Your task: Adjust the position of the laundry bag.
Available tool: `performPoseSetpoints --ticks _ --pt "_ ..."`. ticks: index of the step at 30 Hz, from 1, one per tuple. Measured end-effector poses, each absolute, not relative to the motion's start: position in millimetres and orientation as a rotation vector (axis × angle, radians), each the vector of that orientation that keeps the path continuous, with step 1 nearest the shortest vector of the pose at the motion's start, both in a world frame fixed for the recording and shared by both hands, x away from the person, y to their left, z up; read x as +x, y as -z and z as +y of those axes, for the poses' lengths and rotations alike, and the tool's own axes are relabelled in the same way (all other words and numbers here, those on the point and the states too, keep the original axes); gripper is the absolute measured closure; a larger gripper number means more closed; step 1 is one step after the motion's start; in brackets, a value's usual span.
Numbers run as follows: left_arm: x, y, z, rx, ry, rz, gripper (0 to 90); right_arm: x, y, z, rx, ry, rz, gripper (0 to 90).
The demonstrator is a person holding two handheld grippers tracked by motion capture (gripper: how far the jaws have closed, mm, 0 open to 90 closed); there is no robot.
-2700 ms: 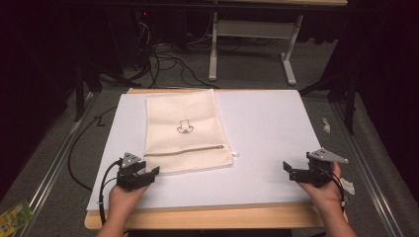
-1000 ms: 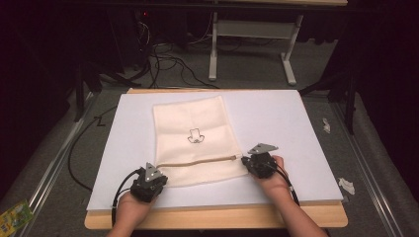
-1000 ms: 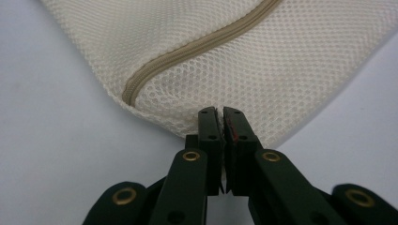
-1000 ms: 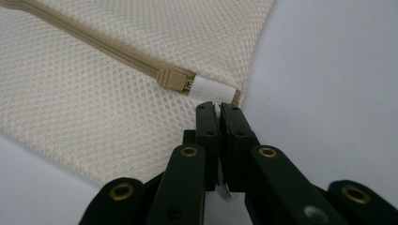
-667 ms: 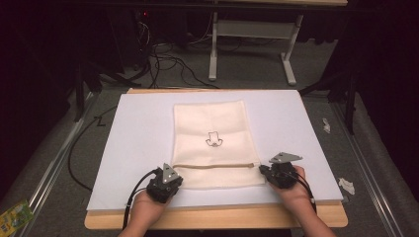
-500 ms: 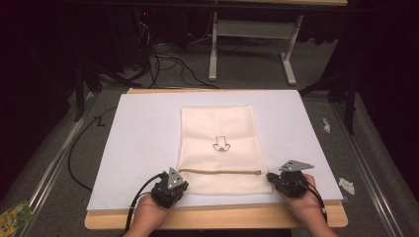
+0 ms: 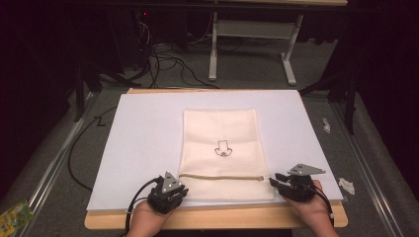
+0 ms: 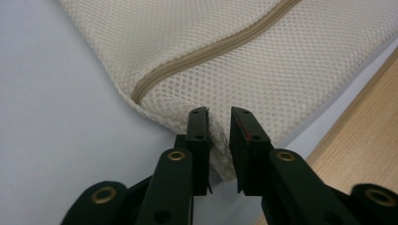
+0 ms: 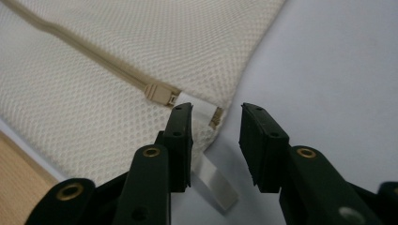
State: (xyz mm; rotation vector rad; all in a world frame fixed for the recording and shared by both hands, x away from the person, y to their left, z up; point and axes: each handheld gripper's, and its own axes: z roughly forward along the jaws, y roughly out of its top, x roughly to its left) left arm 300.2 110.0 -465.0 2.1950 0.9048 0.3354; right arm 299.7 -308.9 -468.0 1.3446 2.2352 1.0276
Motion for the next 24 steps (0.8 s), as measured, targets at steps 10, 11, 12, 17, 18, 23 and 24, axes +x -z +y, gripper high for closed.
performPoseSetpoints --ticks 10,11,12,17,18,23,24 --pt "314.4 459.3 125.7 2.063 -0.425 0.973 38.6 299.6 462.6 -318.8 1.416 -1.075 2.153 57.7" --pt "315.4 460.2 125.4 2.072 -0.45 0.974 36.1 299.8 462.3 -318.7 1.417 -1.078 2.15 57.7" --pt "316.5 460.8 125.3 2.079 -0.464 0.974 34.7 300.3 462.1 -318.4 1.416 -1.078 2.146 58.1" --pt "316.7 455.9 126.9 2.047 -0.499 0.955 34.9 301.7 462.0 -314.1 1.418 -1.058 2.165 61.9" --pt "315.4 454.0 127.1 2.036 -0.498 0.946 35.3 301.6 462.3 -313.6 1.427 -1.073 2.168 60.6" --pt "317.0 452.0 125.6 2.024 -0.506 0.918 38.3 303.0 466.3 -311.2 1.468 -1.077 2.176 59.2" --pt "317.9 452.5 125.3 2.02 -0.508 0.918 40.4 303.2 467.0 -310.8 1.475 -1.078 2.177 59.2"
